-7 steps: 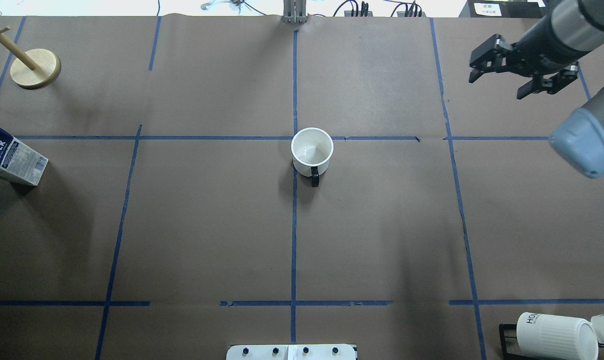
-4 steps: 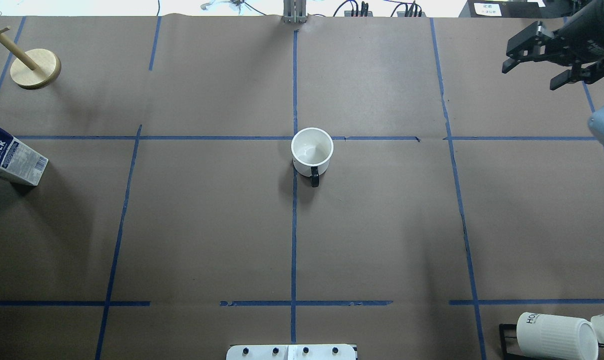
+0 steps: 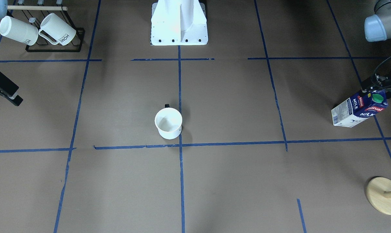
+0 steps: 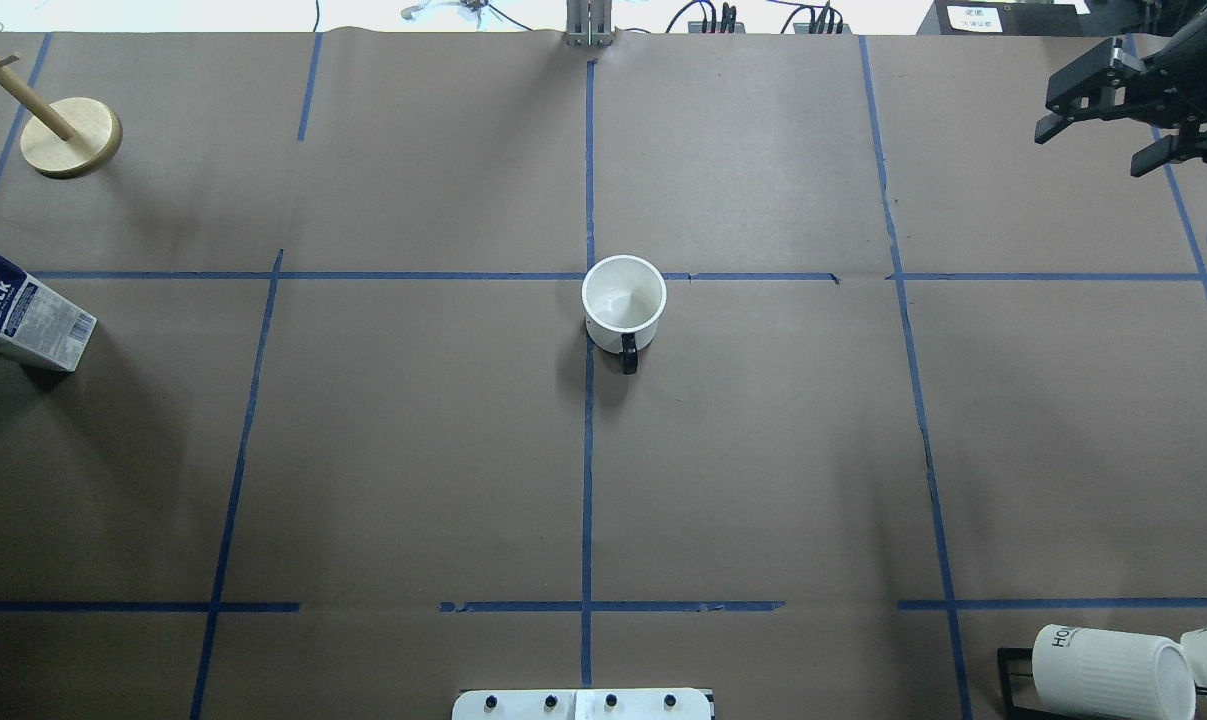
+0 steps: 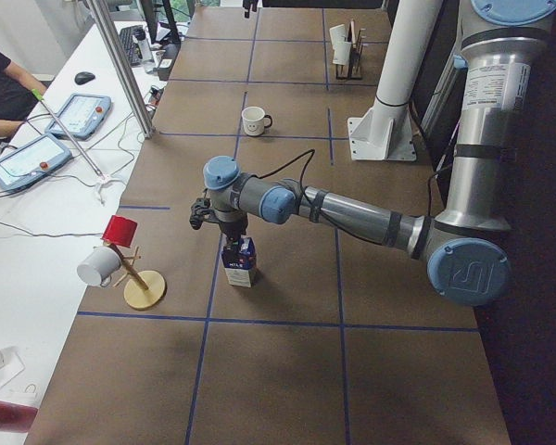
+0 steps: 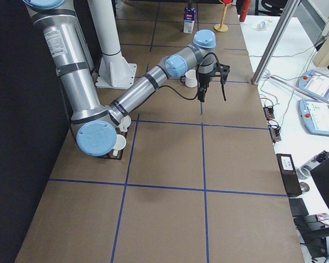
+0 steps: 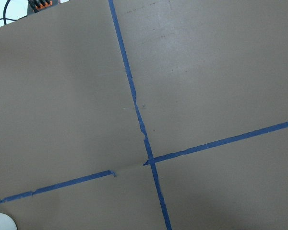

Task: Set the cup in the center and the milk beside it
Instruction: 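Grasp the milk carton by its top with the left gripper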

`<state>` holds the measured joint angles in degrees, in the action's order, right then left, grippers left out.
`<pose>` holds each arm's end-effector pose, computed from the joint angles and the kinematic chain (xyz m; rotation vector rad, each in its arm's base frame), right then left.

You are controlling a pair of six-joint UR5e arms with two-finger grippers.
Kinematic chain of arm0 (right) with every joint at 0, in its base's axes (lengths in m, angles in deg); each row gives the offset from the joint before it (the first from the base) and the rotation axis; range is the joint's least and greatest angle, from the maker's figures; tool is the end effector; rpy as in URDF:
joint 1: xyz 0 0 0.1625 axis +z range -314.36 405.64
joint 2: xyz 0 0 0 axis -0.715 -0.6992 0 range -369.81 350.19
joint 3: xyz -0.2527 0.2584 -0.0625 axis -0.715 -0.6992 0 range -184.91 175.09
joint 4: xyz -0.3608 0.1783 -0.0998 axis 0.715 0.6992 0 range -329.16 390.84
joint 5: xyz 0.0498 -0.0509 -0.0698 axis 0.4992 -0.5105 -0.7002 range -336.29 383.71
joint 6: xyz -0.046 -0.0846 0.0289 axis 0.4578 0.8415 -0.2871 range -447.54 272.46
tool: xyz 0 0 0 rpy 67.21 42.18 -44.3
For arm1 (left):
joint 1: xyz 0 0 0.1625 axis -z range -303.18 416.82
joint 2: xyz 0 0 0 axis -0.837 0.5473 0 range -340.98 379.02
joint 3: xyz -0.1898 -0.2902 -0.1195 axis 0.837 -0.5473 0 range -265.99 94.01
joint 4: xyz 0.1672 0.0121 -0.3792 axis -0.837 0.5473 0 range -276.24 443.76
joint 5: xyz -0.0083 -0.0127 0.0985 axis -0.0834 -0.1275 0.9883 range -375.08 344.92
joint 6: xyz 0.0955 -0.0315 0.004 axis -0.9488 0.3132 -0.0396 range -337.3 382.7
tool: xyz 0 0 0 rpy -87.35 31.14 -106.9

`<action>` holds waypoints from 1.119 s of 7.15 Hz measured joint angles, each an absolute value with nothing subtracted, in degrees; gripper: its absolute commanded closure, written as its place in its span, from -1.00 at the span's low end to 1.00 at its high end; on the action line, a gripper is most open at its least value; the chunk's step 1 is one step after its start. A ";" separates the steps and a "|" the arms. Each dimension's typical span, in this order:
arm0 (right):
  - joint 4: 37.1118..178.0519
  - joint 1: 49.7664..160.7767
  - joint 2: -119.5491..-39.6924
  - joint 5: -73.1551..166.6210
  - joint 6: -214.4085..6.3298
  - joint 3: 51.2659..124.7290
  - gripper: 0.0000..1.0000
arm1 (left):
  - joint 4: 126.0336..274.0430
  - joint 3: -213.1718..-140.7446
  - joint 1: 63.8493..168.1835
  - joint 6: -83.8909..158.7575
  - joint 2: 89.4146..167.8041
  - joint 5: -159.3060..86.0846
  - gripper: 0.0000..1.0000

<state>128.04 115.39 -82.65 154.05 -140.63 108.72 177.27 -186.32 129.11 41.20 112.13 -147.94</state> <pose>-0.1197 -0.5217 0.2651 0.0424 -0.8862 0.3291 0.0960 -0.5137 0.4789 0.0372 0.7933 0.0977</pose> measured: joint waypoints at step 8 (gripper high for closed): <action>127.34 131.06 -101.66 153.91 -91.60 106.89 -1.00 | 155.02 -198.94 129.64 43.51 123.61 -144.76 1.00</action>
<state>127.34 131.06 -101.66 153.91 -91.60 106.89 155.02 -198.94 129.64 43.51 123.61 -144.76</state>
